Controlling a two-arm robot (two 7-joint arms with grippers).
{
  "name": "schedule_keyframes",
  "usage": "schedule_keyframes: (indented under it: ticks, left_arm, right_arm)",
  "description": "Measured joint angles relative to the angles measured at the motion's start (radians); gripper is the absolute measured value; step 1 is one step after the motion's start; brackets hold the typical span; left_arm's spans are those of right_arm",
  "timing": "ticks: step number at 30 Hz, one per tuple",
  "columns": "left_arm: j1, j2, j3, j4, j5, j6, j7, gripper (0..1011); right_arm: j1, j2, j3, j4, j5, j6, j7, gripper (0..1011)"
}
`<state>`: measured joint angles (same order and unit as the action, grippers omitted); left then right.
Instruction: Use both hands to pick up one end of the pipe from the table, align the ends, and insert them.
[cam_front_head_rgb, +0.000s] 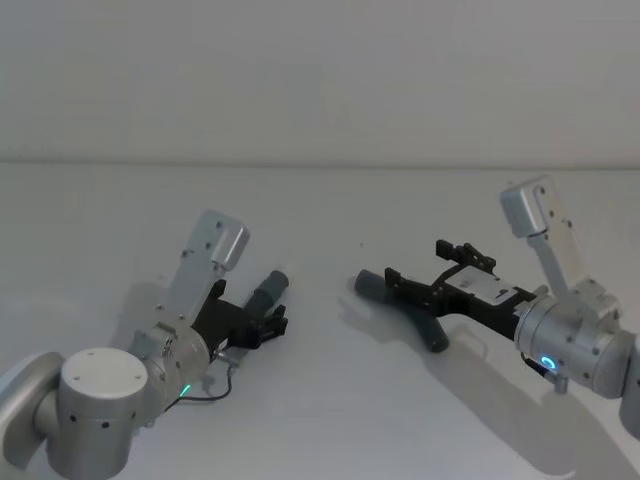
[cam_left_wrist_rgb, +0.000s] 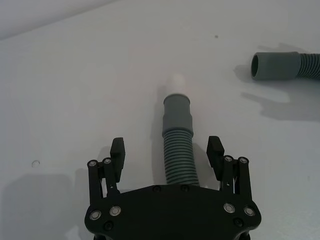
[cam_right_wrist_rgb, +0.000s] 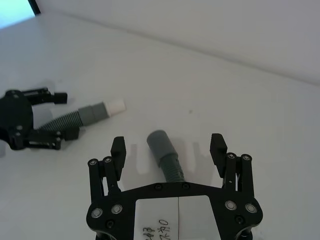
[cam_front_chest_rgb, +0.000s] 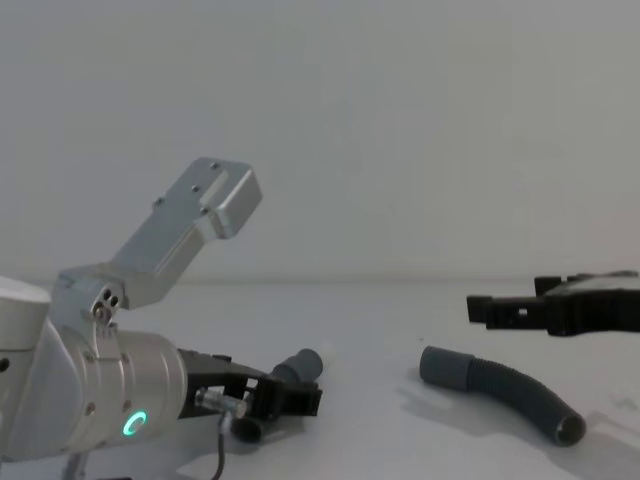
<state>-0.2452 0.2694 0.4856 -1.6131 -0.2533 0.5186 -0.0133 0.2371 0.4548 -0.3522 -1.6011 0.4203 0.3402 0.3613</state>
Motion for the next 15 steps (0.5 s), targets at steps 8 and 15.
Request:
schedule_keyframes:
  ticks: [8, 15]
  left_arm:
    - [-0.003, -0.007, -0.008, 0.014, 0.0, 0.006, -0.008, 1003]
    - [-0.004, -0.016, -0.013, 0.022, -0.001, 0.006, -0.017, 1003]
  right_arm:
    - [0.022, 0.003, -0.03, 0.036, -0.028, 0.025, 0.003, 1001]
    - [0.036, -0.001, -0.045, 0.069, -0.042, 0.04, 0.011, 1001]
